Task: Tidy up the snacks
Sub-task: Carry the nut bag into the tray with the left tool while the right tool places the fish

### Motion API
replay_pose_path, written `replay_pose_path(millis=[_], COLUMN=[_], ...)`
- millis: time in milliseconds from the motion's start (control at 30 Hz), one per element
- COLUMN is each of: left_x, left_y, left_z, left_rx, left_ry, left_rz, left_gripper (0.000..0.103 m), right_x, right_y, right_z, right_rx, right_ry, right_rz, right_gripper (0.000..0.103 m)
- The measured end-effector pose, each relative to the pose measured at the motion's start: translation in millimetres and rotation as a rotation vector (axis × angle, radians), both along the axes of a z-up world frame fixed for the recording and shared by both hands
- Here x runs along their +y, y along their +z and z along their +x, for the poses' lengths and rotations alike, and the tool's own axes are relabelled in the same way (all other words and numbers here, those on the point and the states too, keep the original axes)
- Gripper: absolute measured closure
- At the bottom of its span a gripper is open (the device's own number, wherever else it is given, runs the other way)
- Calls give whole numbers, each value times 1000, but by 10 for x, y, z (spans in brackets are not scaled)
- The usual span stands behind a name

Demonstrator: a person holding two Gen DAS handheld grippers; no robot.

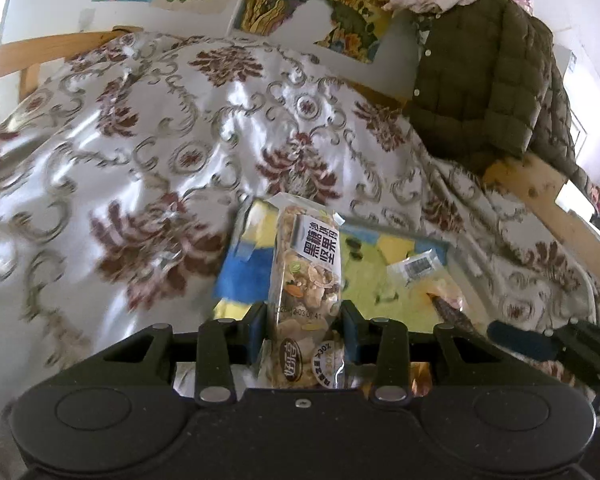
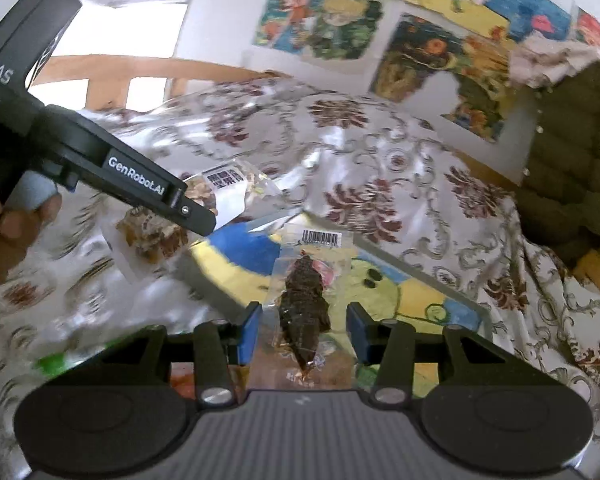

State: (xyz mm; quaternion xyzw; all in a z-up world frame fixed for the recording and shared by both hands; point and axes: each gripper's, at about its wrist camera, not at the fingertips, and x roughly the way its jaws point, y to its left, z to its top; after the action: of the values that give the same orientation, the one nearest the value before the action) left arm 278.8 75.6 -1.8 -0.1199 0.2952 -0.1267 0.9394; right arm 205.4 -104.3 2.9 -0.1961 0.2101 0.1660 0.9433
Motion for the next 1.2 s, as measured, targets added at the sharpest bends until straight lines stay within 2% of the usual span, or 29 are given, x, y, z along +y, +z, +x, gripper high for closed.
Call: replay_pose_path(millis=[167, 300, 500, 733, 1200], left_x=[-187, -199, -180, -170, -254], left_y=[-84, -201, -317, -439, -648], left_z=[331, 557, 822, 962, 1028], left_rx=[-10, -9, -8, 42, 127], left_ry=[-4, 21, 46, 44, 45], left_rz=[7, -38, -52, -48, -6], left_gripper=[62, 62, 62, 62, 61], right_x=[-87, -137, -185, -150, -101], right_y=[-55, -140, -294, -413, -535], right_z=[338, 646, 995, 1154, 1218], right_rx=[1, 21, 101, 154, 202], right_ry=[-52, -96, -143, -155, -162], right_rz=[49, 93, 152, 151, 145], right_gripper=[53, 53, 53, 53, 52])
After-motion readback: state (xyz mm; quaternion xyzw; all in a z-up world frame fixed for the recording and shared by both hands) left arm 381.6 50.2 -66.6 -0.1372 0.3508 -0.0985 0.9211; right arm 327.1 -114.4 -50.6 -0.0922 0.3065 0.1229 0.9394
